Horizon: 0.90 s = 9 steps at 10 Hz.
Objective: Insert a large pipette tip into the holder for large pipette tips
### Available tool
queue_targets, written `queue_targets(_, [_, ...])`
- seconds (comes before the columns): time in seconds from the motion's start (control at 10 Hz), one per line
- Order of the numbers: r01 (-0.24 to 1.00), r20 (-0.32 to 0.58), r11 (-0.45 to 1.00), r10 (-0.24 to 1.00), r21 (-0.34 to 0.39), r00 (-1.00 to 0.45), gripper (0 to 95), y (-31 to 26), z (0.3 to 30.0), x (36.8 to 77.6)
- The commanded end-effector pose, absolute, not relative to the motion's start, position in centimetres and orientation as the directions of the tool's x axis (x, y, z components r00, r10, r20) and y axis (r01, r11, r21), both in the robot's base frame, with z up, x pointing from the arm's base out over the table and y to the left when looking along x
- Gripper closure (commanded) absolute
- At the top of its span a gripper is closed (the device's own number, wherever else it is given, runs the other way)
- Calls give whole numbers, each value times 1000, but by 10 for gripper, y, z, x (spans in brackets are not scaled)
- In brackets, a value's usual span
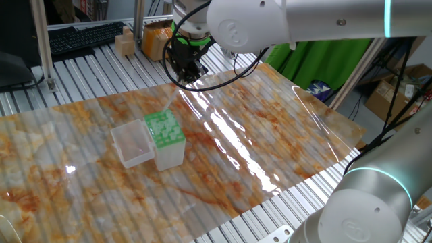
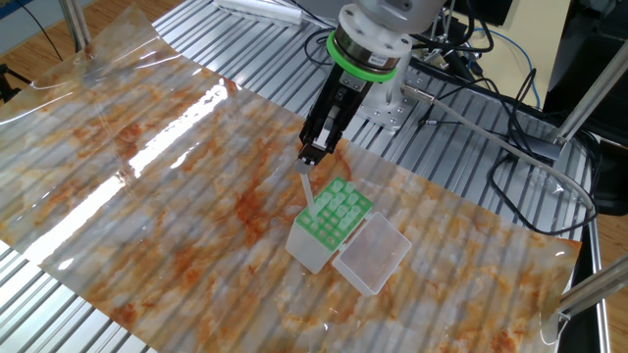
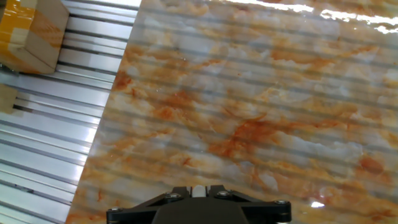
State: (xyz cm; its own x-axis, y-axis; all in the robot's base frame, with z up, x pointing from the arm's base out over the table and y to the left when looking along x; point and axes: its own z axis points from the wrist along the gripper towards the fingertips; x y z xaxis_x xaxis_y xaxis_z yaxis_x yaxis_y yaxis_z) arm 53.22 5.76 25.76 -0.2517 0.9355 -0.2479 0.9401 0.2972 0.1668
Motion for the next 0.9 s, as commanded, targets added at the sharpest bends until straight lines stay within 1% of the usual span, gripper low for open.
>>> queue_targets(0.1, [938, -253, 307, 931, 160, -261, 950, 58, 256, 533])
queue_targets(0.6, [935, -298, 328, 913, 137, -277, 950, 59, 253, 534])
queue_targets(0.9, [936, -304, 323, 913, 137, -271, 950, 59, 252, 534])
